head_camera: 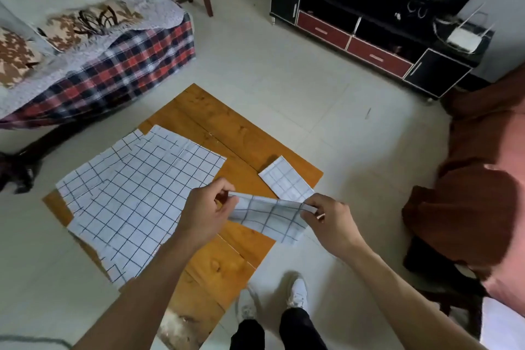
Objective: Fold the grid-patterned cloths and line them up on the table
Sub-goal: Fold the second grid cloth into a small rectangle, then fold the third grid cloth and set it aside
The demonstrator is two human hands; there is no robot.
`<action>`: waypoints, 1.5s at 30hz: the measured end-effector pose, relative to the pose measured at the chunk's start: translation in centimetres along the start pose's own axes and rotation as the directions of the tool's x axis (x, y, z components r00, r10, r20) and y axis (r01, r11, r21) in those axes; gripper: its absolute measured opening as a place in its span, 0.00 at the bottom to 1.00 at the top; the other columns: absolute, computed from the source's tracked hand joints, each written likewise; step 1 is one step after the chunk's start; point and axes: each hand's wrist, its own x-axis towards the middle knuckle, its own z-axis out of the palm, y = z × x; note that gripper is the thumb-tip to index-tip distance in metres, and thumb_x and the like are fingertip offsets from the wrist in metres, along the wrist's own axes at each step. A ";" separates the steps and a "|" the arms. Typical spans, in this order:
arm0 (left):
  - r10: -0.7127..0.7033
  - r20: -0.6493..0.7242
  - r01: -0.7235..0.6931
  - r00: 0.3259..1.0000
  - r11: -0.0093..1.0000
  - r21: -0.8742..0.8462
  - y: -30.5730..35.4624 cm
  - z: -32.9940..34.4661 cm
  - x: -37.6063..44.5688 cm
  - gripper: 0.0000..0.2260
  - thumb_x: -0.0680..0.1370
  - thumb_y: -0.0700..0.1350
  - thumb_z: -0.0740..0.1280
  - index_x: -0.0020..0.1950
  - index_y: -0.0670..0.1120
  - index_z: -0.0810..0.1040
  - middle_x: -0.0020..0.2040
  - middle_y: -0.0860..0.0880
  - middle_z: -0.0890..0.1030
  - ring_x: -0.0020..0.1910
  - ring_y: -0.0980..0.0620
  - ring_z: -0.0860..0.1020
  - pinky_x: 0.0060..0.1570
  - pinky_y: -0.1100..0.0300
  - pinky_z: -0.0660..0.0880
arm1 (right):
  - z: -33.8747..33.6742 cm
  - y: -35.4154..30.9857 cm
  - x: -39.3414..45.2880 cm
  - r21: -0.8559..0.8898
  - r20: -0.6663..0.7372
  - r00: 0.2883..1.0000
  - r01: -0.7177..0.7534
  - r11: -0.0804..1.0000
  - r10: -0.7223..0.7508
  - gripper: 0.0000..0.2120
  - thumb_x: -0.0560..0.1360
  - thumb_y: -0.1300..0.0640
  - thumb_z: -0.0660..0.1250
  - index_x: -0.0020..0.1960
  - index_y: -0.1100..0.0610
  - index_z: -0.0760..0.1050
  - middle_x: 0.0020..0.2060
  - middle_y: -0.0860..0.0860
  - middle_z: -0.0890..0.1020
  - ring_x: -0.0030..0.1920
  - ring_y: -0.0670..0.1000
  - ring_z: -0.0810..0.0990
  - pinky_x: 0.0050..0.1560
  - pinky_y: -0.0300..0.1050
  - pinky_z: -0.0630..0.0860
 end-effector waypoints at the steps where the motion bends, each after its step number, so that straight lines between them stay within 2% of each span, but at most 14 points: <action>1: -0.018 -0.020 0.018 1.000 1.000 -0.016 -0.7 0.7 -0.3 0.04 0.77 0.45 0.70 0.44 0.52 0.77 0.33 0.51 0.78 0.30 0.48 0.74 0.31 0.50 0.73 | 0.5 0.6 0.7 0.000 0.017 1.000 -0.011 1.000 0.011 0.07 0.75 0.59 0.69 0.40 0.49 0.77 0.35 0.44 0.79 0.37 0.45 0.77 0.38 0.40 0.74; 3: -0.055 -0.050 0.054 0.997 0.998 -0.033 -2.4 2.6 -0.6 0.03 0.77 0.49 0.68 0.44 0.52 0.76 0.32 0.53 0.77 0.30 0.51 0.74 0.30 0.52 0.73 | 1.9 2.1 2.2 -0.027 0.050 0.998 -0.031 0.999 0.033 0.08 0.75 0.58 0.69 0.40 0.47 0.76 0.35 0.44 0.80 0.37 0.46 0.78 0.38 0.44 0.76; 7: -0.107 -0.078 0.105 0.991 0.994 -0.024 -6.5 6.0 0.1 0.08 0.77 0.56 0.62 0.45 0.54 0.75 0.31 0.56 0.76 0.31 0.53 0.75 0.28 0.55 0.73 | 5.0 5.2 5.1 -0.040 0.096 0.992 -0.077 0.996 0.081 0.08 0.75 0.58 0.69 0.40 0.48 0.76 0.35 0.46 0.80 0.37 0.47 0.78 0.37 0.44 0.75; 10: -0.120 -0.089 0.116 0.989 0.992 -0.045 -9.9 8.7 1.3 0.06 0.78 0.52 0.64 0.44 0.53 0.75 0.31 0.54 0.75 0.31 0.52 0.74 0.28 0.53 0.72 | 7.8 7.9 7.2 -0.035 0.102 0.989 -0.100 0.994 0.103 0.08 0.74 0.59 0.71 0.40 0.49 0.76 0.35 0.47 0.80 0.37 0.48 0.78 0.39 0.46 0.77; 15: -0.142 -0.085 0.141 0.986 0.990 -0.019 -15.1 13.0 3.4 0.07 0.80 0.46 0.66 0.43 0.53 0.74 0.31 0.55 0.75 0.31 0.54 0.74 0.27 0.64 0.67 | 12.0 11.8 9.5 -0.055 0.082 0.985 -0.150 0.987 0.155 0.07 0.74 0.58 0.72 0.41 0.48 0.76 0.34 0.47 0.79 0.36 0.48 0.77 0.37 0.42 0.74; 19: -0.151 -0.083 0.153 0.985 0.988 0.018 -18.6 15.6 5.8 0.08 0.80 0.45 0.66 0.42 0.51 0.73 0.29 0.53 0.73 0.27 0.55 0.71 0.26 0.52 0.69 | 15.2 14.3 11.3 -0.057 0.091 0.977 -0.189 0.980 0.193 0.06 0.75 0.58 0.71 0.42 0.49 0.76 0.33 0.46 0.77 0.34 0.46 0.75 0.32 0.33 0.70; 21: -0.162 -0.076 0.166 0.984 0.985 0.046 -20.1 16.6 6.9 0.07 0.81 0.47 0.65 0.43 0.52 0.73 0.29 0.53 0.74 0.28 0.56 0.71 0.27 0.51 0.71 | 16.7 15.4 12.2 -0.076 0.092 0.975 -0.197 0.977 0.204 0.07 0.75 0.57 0.71 0.42 0.48 0.75 0.33 0.46 0.77 0.34 0.45 0.75 0.30 0.32 0.69; 24: -0.187 -0.064 0.191 0.980 0.979 0.064 -21.9 17.6 8.0 0.04 0.81 0.49 0.65 0.53 0.52 0.77 0.40 0.57 0.81 0.38 0.58 0.79 0.32 0.59 0.77 | 18.2 16.4 13.4 -0.108 0.049 0.984 -0.167 0.980 0.174 0.06 0.73 0.57 0.73 0.43 0.49 0.77 0.35 0.46 0.79 0.34 0.45 0.76 0.32 0.33 0.70; 27: -0.212 -0.090 0.222 0.973 0.968 0.114 -23.1 18.0 8.4 0.15 0.79 0.49 0.68 0.66 0.49 0.75 0.54 0.54 0.81 0.53 0.55 0.79 0.44 0.65 0.74 | 18.5 17.1 13.9 -0.226 -0.008 0.995 -0.101 0.969 0.102 0.14 0.68 0.55 0.77 0.52 0.51 0.78 0.48 0.46 0.77 0.39 0.47 0.76 0.38 0.37 0.71; 29: -0.213 -0.108 0.228 0.971 0.961 0.158 -23.2 17.7 8.3 0.19 0.79 0.49 0.69 0.68 0.48 0.73 0.60 0.51 0.80 0.58 0.52 0.77 0.49 0.62 0.72 | 18.0 17.0 14.1 -0.266 -0.030 0.995 -0.103 0.958 0.098 0.19 0.68 0.52 0.78 0.56 0.51 0.77 0.54 0.47 0.74 0.41 0.47 0.76 0.38 0.35 0.69; 32: -0.186 -0.113 0.207 0.976 0.955 0.211 -22.5 16.5 8.2 0.18 0.79 0.49 0.68 0.68 0.47 0.74 0.61 0.50 0.79 0.59 0.51 0.77 0.49 0.61 0.72 | 17.0 16.0 14.1 -0.268 -0.031 0.997 -0.075 0.961 0.069 0.19 0.69 0.50 0.76 0.58 0.50 0.77 0.55 0.46 0.75 0.40 0.44 0.75 0.37 0.31 0.67; 35: -0.148 -0.114 0.172 0.982 0.953 0.249 -20.8 14.4 7.9 0.18 0.79 0.50 0.67 0.68 0.48 0.74 0.60 0.49 0.80 0.59 0.49 0.76 0.51 0.55 0.76 | 15.5 13.8 13.7 -0.263 -0.019 1.000 -0.021 0.964 0.016 0.18 0.71 0.48 0.75 0.58 0.49 0.77 0.54 0.45 0.75 0.40 0.42 0.76 0.40 0.38 0.75; 40: -0.086 -0.119 0.116 0.989 0.957 0.267 -15.3 8.7 8.0 0.21 0.78 0.53 0.61 0.68 0.46 0.74 0.60 0.48 0.80 0.60 0.48 0.76 0.55 0.48 0.76 | 11.1 7.3 13.2 -0.253 0.020 0.996 0.092 0.963 -0.090 0.14 0.74 0.48 0.72 0.58 0.49 0.77 0.51 0.44 0.77 0.47 0.45 0.79 0.45 0.45 0.79; 45: -0.041 -0.197 0.114 0.980 0.920 0.376 -8.3 3.0 6.7 0.20 0.77 0.53 0.61 0.66 0.46 0.75 0.59 0.47 0.81 0.57 0.46 0.76 0.53 0.47 0.74 | 6.0 -1.1 11.7 -0.277 0.042 0.983 0.185 0.943 -0.180 0.16 0.76 0.48 0.70 0.62 0.51 0.77 0.55 0.47 0.78 0.50 0.46 0.79 0.48 0.38 0.75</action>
